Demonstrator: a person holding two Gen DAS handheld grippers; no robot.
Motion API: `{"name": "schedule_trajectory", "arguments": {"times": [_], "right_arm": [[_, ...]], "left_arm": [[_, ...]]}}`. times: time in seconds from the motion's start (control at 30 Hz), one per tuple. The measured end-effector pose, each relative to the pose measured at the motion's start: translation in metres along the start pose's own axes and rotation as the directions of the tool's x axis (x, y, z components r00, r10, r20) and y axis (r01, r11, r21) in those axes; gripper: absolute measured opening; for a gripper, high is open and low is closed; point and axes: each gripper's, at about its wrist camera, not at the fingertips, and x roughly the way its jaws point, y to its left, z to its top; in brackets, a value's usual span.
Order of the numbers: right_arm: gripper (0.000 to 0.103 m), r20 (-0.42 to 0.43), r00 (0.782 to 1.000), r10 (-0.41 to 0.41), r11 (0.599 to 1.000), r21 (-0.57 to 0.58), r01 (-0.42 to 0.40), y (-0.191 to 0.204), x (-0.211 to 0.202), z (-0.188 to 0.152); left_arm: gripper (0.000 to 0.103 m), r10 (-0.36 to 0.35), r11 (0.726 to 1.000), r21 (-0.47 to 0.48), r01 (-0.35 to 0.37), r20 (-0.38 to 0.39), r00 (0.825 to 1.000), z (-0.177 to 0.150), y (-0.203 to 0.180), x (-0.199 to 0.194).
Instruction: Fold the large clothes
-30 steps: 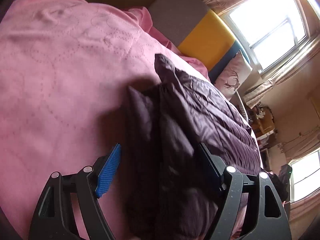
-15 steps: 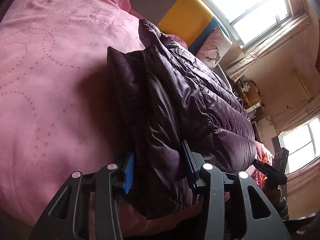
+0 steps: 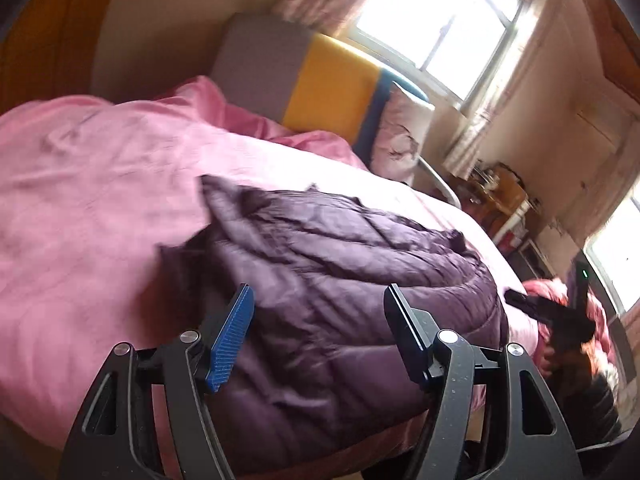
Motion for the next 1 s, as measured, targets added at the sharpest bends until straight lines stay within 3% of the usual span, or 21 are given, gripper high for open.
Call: {"name": "schedule_trajectory", "arguments": {"times": [0.1, 0.13, 0.17, 0.27, 0.47, 0.57, 0.7, 0.73, 0.87, 1.0], "right_arm": [[0.046, -0.036, 0.999, 0.002, 1.0, 0.024, -0.001, 0.001, 0.031, 0.013], [0.03, -0.05, 0.999, -0.001, 1.0, 0.023, 0.003, 0.001, 0.044, 0.019], [0.022, -0.056, 0.998, -0.004, 1.0, 0.019, 0.005, 0.002, 0.048, 0.02], [0.015, -0.034, 0.998, -0.061, 0.998, -0.032, 0.06, 0.007, 0.05, 0.026], [0.014, -0.081, 0.981, -0.178, 0.983, -0.055, 0.174, -0.002, 0.097, 0.016], [0.013, -0.063, 0.972, -0.226, 0.97, -0.107, 0.219, 0.005, 0.102, 0.009], [0.018, -0.057, 0.971, -0.232, 0.969, -0.099, 0.226, 0.006, 0.094, 0.014], [0.024, -0.043, 0.968, -0.247, 0.965, -0.101, 0.241, 0.009, 0.09, 0.015], [0.039, 0.099, 0.943, -0.319, 0.938, -0.112, 0.329, 0.032, 0.054, 0.018], [0.05, 0.23, 0.942, -0.246, 0.942, -0.171, 0.288, 0.087, 0.037, 0.014]], "left_arm": [[0.066, -0.001, 0.996, 0.089, 0.003, -0.026, 1.0, -0.003, -0.026, 0.027], [0.066, 0.02, 0.994, 0.107, -0.015, -0.046, 0.999, -0.003, -0.031, 0.039], [0.066, 0.04, 0.994, 0.1, -0.034, -0.066, 0.997, -0.004, -0.027, 0.047], [0.066, 0.127, 0.991, 0.042, -0.124, -0.101, 0.987, -0.005, -0.011, 0.074], [0.066, 0.217, 0.974, -0.036, -0.225, -0.15, 0.965, -0.005, 0.022, 0.107], [0.066, 0.252, 0.966, -0.014, -0.257, -0.151, 0.956, -0.006, 0.017, 0.104], [0.066, 0.345, 0.938, -0.005, -0.347, -0.084, 0.935, 0.0, 0.001, 0.084], [0.066, 0.355, 0.935, -0.003, -0.356, -0.063, 0.933, 0.002, -0.004, 0.079], [0.066, 0.37, 0.929, -0.004, -0.37, 0.022, 0.929, 0.008, -0.035, 0.061], [0.066, 0.351, 0.936, -0.002, -0.351, 0.034, 0.936, 0.012, -0.061, 0.071]]}}
